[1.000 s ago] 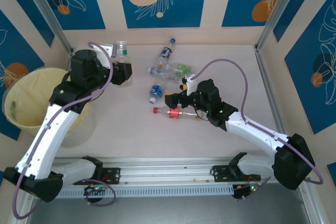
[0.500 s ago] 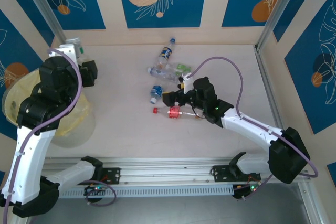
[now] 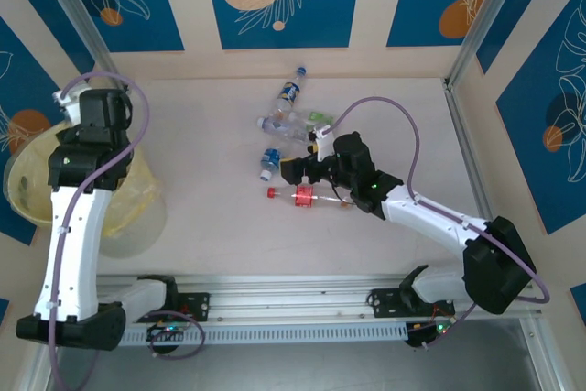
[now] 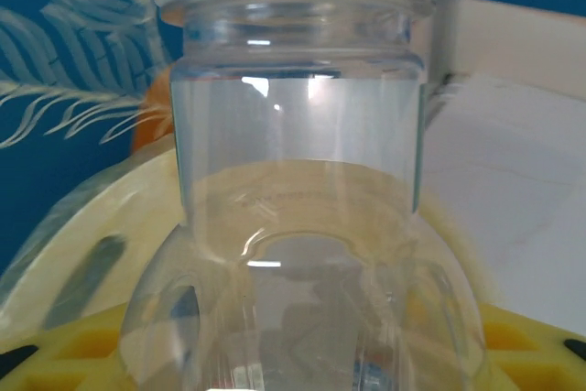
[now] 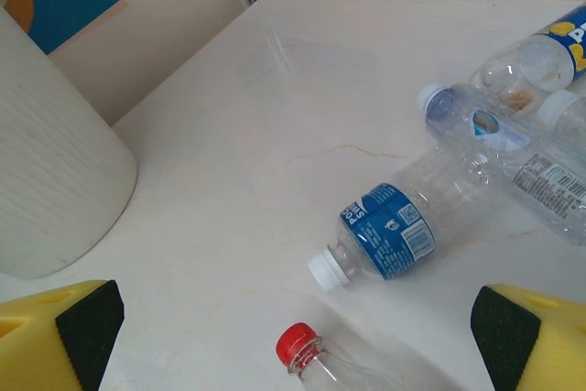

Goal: Put the plastic bottles in the bin

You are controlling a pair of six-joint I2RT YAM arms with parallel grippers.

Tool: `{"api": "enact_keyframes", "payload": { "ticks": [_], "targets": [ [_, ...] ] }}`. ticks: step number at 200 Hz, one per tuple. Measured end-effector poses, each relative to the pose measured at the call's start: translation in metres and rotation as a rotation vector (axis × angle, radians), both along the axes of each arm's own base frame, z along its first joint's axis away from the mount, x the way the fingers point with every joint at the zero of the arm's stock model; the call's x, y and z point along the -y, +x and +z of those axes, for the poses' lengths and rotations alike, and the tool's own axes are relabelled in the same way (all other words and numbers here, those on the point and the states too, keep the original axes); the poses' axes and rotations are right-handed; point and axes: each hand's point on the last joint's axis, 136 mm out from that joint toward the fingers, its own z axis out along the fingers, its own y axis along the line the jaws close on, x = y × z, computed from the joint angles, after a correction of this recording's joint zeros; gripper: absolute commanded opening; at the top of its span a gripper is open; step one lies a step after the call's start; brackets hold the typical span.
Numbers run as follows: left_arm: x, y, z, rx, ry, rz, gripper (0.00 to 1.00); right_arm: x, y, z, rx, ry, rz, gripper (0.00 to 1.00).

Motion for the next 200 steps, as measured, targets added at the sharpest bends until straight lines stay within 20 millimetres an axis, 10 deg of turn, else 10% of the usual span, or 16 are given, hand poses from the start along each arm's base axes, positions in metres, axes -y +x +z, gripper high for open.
{"api": "enact_keyframes", "payload": {
  "ticks": [29, 99, 150, 200],
  "targets": [
    [-0.051, -0.036, -0.030, -0.041, -0.057, 0.229, 0.10, -0.001, 0.001, -0.004, -0.009, -0.006, 0.002, 1.00],
    [-0.075, -0.084, -0.066, -0.155, -0.095, 0.429, 0.41, -0.018, 0.007, 0.020, 0.005, 0.019, 0.051, 1.00],
    [-0.083, -0.095, -0.061, -0.176, -0.059, 0.469, 0.99, -0.020, 0.005, 0.018, -0.003, 0.016, 0.062, 1.00],
    [-0.073, -0.084, -0.046, -0.090, -0.119, 0.387, 1.00, -0.019, 0.005, 0.018, -0.003, 0.014, 0.058, 1.00]
  ]
}}
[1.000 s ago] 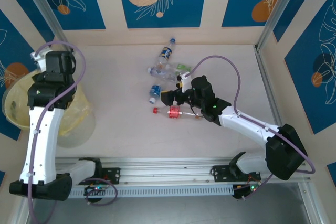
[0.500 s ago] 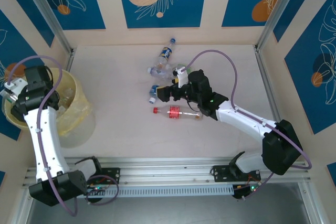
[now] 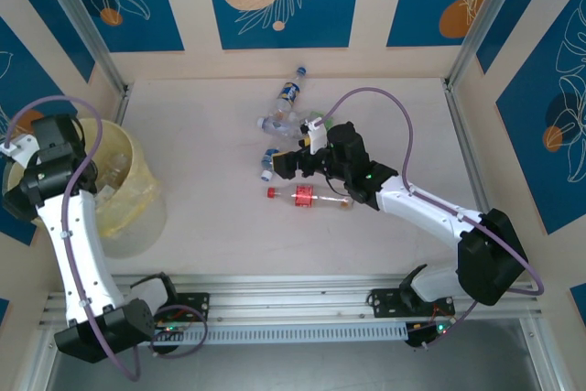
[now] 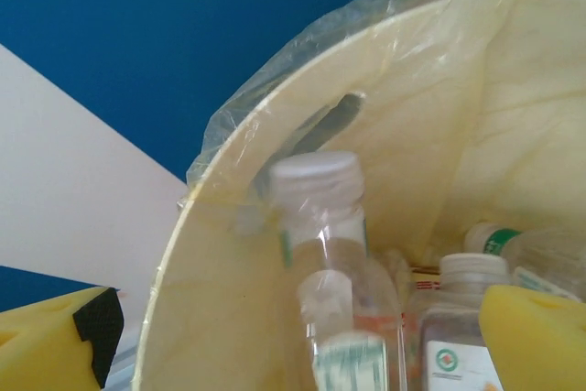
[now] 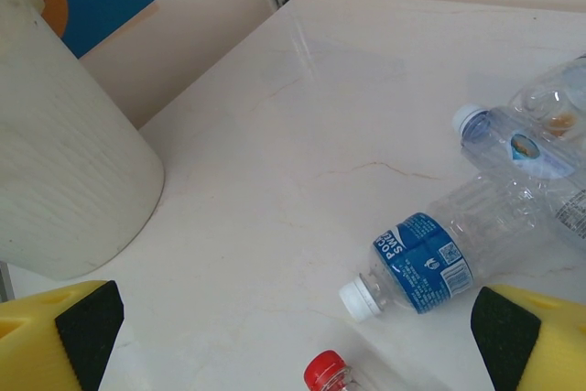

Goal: Put the plastic bottles in the bin

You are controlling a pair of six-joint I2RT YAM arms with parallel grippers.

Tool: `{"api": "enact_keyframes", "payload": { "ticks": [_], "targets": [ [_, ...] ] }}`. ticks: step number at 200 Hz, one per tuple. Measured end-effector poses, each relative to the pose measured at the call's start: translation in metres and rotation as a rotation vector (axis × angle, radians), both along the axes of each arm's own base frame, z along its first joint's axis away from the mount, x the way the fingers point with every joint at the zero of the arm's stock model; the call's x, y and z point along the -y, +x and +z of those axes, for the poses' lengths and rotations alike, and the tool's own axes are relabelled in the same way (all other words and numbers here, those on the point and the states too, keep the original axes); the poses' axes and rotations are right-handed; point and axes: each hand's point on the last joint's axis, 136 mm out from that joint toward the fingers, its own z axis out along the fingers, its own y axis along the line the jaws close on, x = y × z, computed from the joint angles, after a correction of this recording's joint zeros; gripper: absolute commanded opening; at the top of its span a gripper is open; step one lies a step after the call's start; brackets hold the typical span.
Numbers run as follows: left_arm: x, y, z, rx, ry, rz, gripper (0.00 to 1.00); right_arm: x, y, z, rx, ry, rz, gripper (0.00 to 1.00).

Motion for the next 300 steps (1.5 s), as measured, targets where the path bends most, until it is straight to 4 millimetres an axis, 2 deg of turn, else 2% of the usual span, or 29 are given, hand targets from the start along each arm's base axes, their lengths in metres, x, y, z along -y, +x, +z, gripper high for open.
{"api": "enact_keyframes", "payload": {
  "ticks": [37, 61, 94, 119, 145, 174, 185, 225, 242, 258, 300],
  "targets": [
    [0.011, 0.003, 0.017, 0.103, -0.015, -0.070, 1.00, 0.003, 0.003, 0.000, 0.000, -0.002, -0.026, 1.00],
    [0.024, 0.017, 0.019, 0.184, -0.066, -0.161, 1.00, 0.011, 0.011, -0.004, -0.017, -0.011, -0.103, 1.00],
    [0.049, 0.046, 0.011, 0.294, -0.175, -0.321, 1.00, 0.030, 0.031, -0.026, -0.129, -0.046, -0.270, 1.00],
    [0.077, 0.069, 0.011, 0.418, -0.277, -0.467, 1.00, 0.043, 0.039, -0.049, -0.232, -0.069, -0.367, 1.00],
    [0.115, 0.090, 0.030, 0.556, -0.361, -0.645, 1.00, 0.053, 0.040, -0.070, -0.321, -0.095, -0.454, 1.00],
    [0.180, 0.107, 0.051, 0.603, -0.401, -0.902, 1.00, 0.066, 0.039, -0.080, -0.366, -0.112, -0.535, 1.00],
    [0.202, 0.111, 0.054, 0.595, -0.419, -0.980, 1.00, 0.070, 0.038, -0.082, -0.376, -0.119, -0.558, 0.99],
    [0.266, 0.135, 0.054, 0.516, -0.421, -1.150, 1.00, 0.081, 0.038, -0.081, -0.378, -0.121, -0.611, 1.00],
    [0.302, 0.150, 0.046, 0.451, -0.404, -1.230, 1.00, 0.085, 0.037, -0.073, -0.364, -0.108, -0.618, 0.99],
    [0.334, 0.163, 0.029, 0.377, -0.389, -1.287, 1.00, 0.090, 0.035, -0.067, -0.352, -0.099, -0.627, 1.00],
    [0.385, 0.188, -0.016, 0.234, -0.378, -1.354, 1.00, 0.113, 0.022, -0.065, -0.355, -0.099, -0.680, 1.00]
  ]
}}
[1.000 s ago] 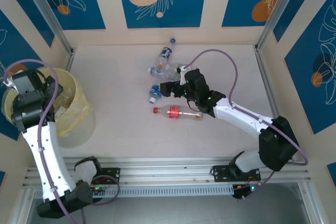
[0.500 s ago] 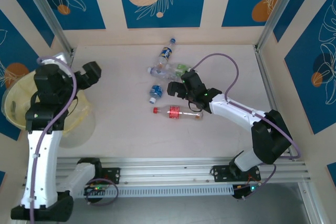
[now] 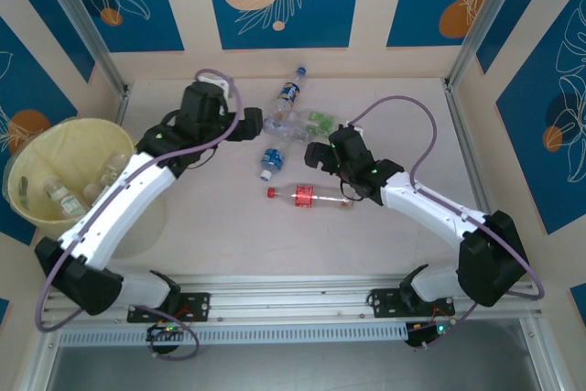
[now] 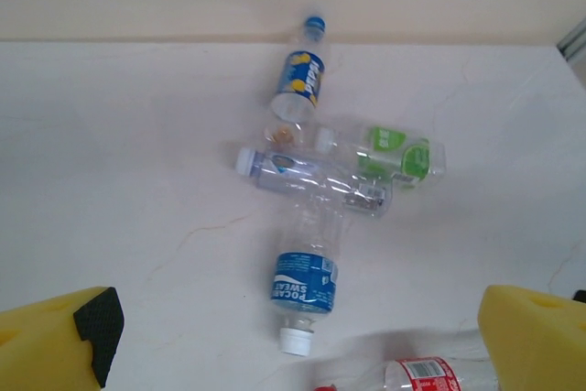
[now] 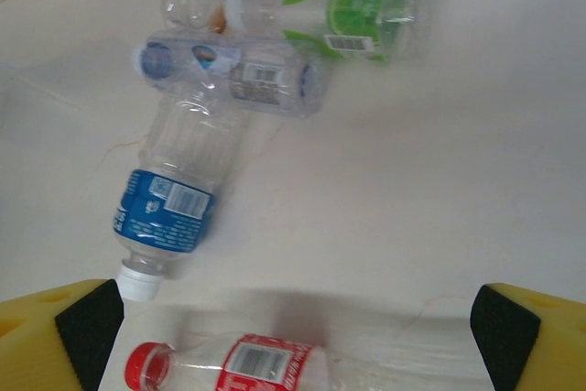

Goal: Put the plastic bottles in the bin

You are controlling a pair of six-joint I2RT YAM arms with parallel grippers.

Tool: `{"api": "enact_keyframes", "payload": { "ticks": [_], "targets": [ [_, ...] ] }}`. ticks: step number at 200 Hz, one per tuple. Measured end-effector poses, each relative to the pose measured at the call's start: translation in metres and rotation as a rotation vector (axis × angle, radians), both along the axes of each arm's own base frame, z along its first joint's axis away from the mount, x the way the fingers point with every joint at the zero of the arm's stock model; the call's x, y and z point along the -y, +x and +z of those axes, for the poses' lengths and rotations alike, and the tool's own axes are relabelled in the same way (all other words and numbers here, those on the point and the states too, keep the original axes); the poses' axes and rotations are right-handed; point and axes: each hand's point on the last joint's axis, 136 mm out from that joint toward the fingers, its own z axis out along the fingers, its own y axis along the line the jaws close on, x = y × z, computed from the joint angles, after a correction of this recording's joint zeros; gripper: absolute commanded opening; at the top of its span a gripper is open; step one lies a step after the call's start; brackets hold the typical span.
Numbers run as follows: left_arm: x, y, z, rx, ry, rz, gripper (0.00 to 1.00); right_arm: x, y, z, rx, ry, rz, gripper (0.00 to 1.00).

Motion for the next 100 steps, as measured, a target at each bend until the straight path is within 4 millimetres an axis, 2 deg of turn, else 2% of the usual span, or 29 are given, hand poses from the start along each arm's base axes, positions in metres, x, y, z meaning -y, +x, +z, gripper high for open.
{"api": "enact_keyframes", "payload": {
  "ticks": [39, 70, 100],
  "targets": [
    [0.027, 0.027, -0.041, -0.085, 0.039, -0.031, 1.00, 0.034, -0.023, -0.009, -0.027, 0.055, -0.116, 1.00],
    [0.047, 0.035, -0.075, -0.159, 0.036, -0.086, 1.00, 0.059, -0.036, -0.020, -0.064, 0.120, -0.228, 1.00],
    [0.064, 0.043, -0.115, -0.240, 0.062, -0.141, 1.00, 0.074, -0.045, -0.033, -0.103, 0.145, -0.297, 1.00]
  ]
}}
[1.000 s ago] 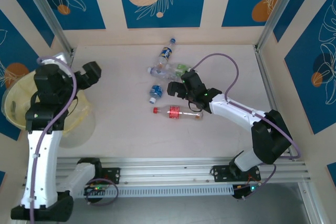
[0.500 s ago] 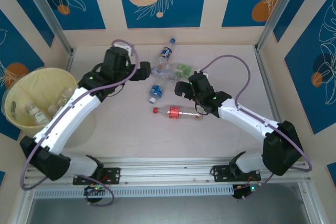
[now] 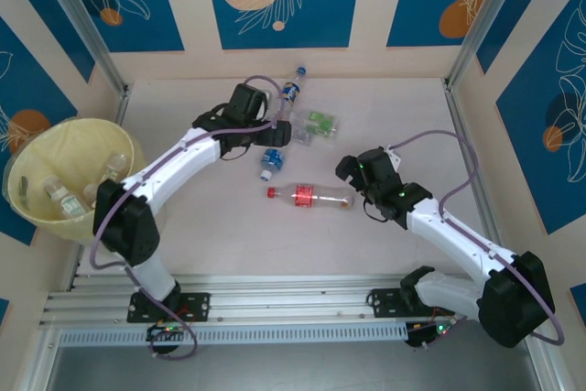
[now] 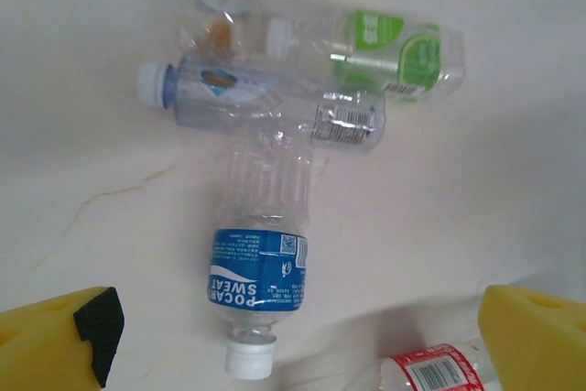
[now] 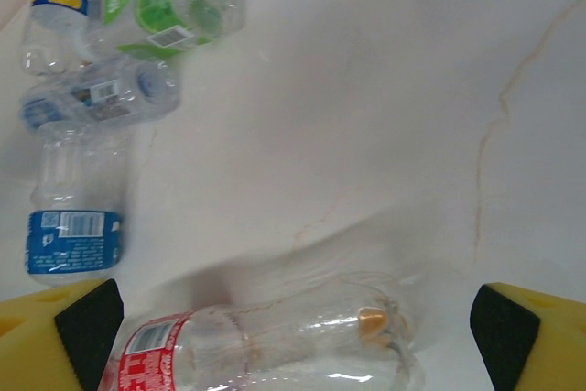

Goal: Put the plastic bottles in the bin

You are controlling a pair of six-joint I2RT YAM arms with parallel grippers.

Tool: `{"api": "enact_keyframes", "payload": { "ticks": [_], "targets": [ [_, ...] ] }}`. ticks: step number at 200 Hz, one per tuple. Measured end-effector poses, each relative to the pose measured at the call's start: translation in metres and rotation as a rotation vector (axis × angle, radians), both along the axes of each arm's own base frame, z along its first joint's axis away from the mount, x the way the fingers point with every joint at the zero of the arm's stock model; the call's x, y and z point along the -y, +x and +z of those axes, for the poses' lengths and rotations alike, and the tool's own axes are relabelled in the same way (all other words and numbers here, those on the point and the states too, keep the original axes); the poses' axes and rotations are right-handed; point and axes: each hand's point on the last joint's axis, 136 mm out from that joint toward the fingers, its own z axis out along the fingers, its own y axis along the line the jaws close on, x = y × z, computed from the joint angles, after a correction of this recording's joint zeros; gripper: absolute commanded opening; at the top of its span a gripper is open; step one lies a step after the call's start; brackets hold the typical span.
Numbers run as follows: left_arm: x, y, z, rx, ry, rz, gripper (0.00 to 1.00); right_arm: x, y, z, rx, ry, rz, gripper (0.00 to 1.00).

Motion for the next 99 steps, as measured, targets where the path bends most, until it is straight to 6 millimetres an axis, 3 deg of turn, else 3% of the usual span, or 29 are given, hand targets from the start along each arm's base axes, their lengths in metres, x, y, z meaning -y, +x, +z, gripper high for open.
{"api": "enact_keyframes", "payload": {
  "ticks": [51, 99],
  "targets": [
    [0.015, 0.013, -0.080, -0.141, 0.085, -0.047, 0.97, 0.002, -0.004, -0.004, -0.025, 0.014, -0.009, 1.00],
    [0.028, 0.038, -0.112, -0.170, 0.145, -0.052, 0.90, 0.002, -0.005, -0.005, -0.031, 0.014, -0.006, 0.99]
  ]
}}
